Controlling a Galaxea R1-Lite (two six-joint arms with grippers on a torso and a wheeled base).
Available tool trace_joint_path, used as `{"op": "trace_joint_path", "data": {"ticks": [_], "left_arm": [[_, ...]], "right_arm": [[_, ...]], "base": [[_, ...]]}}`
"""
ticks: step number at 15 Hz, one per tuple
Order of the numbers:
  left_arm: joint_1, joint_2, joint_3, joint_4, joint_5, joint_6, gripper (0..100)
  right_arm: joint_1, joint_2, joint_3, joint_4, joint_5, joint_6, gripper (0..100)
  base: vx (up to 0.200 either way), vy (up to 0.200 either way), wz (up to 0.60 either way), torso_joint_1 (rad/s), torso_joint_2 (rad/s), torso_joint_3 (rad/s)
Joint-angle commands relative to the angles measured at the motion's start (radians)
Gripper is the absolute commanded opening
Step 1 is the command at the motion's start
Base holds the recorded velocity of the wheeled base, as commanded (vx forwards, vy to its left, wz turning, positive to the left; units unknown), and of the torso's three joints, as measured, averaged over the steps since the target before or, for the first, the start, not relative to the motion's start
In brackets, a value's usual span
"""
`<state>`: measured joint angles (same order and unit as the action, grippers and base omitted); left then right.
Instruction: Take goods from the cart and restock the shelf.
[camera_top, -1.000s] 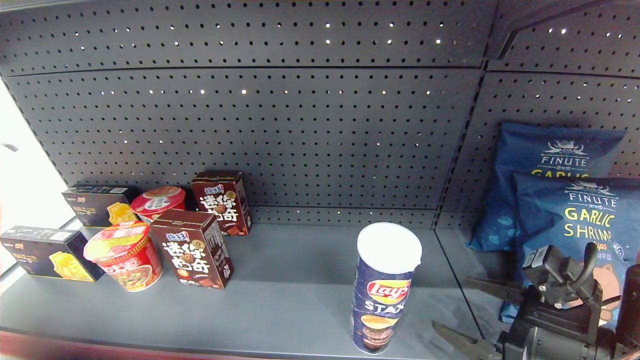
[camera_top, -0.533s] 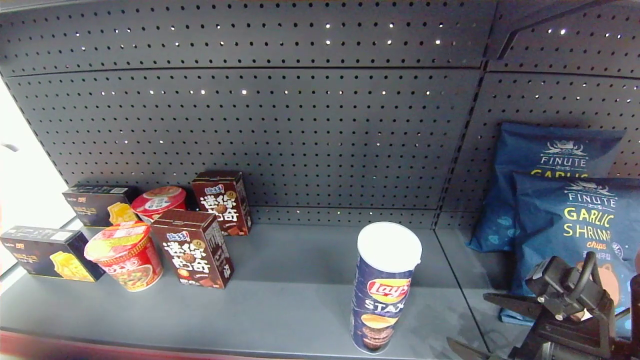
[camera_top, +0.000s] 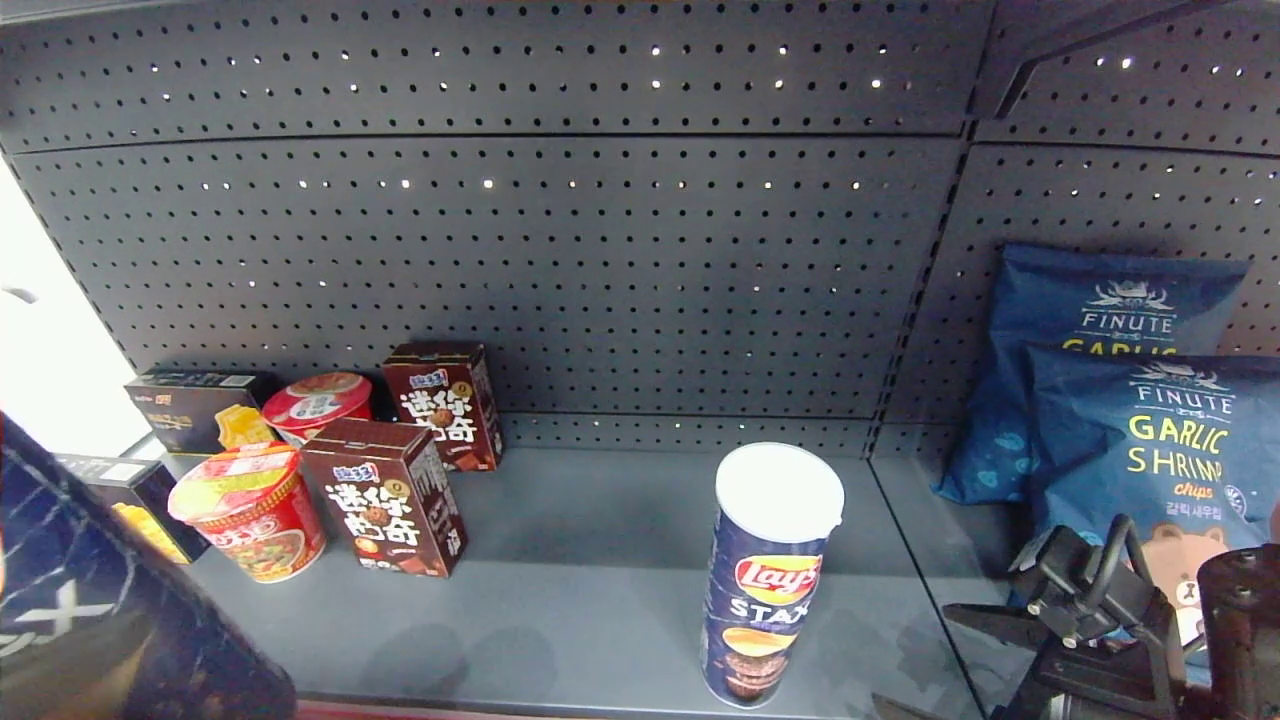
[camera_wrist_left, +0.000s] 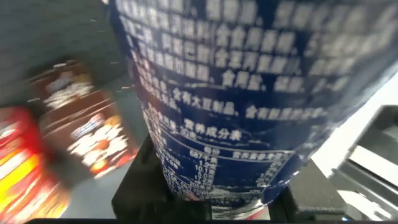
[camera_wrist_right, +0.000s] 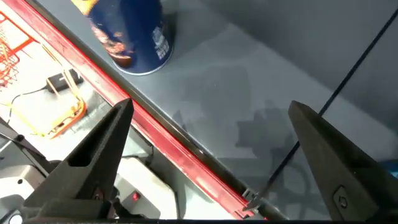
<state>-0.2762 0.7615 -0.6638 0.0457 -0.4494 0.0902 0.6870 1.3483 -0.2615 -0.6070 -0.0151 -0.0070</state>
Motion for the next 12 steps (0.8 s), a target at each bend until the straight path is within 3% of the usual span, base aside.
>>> {"op": "trace_joint_path", "data": {"ticks": [1, 3, 4, 7, 9, 12], "left_arm": [[-0.006, 0.208, -0.037, -0.078, -0.042, 0.002, 0], [-0.052, 0.371, -0.043, -0.257, -0.045, -0.004, 0], [-0.063, 0.423, -0.049, -0.297, -0.045, -0.004, 0], [-0.112, 0.581, -0.106, -0.339, -0.071, -0.009, 0], [-0.113, 0.667, -0.129, -0.349, -0.098, -0.007, 0], [-0.118, 0.823, -0.155, -0.514, -0.106, -0.006, 0]], "right_arm": [[-0.006, 0.006, 0.001, 0.000, 0.000, 0.005, 100], [-0.015, 0.008, -0.005, 0.000, -0.003, 0.032, 100], [-0.015, 0.008, -0.008, 0.000, -0.003, 0.032, 100], [-0.017, 0.011, -0.013, 0.000, -0.003, 0.032, 100], [-0.020, 0.014, -0.025, 0.000, -0.002, 0.032, 100], [-0.029, 0.011, -0.030, 0.000, -0.002, 0.033, 100]], "base": [[0.000, 0.000, 0.00, 0.000, 0.00, 0.000], [0.000, 0.000, 0.00, 0.000, 0.00, 0.000], [0.000, 0.000, 0.00, 0.000, 0.00, 0.000], [0.000, 0.000, 0.00, 0.000, 0.00, 0.000], [0.000, 0.000, 0.00, 0.000, 0.00, 0.000], [0.000, 0.000, 0.00, 0.000, 0.00, 0.000]]}}
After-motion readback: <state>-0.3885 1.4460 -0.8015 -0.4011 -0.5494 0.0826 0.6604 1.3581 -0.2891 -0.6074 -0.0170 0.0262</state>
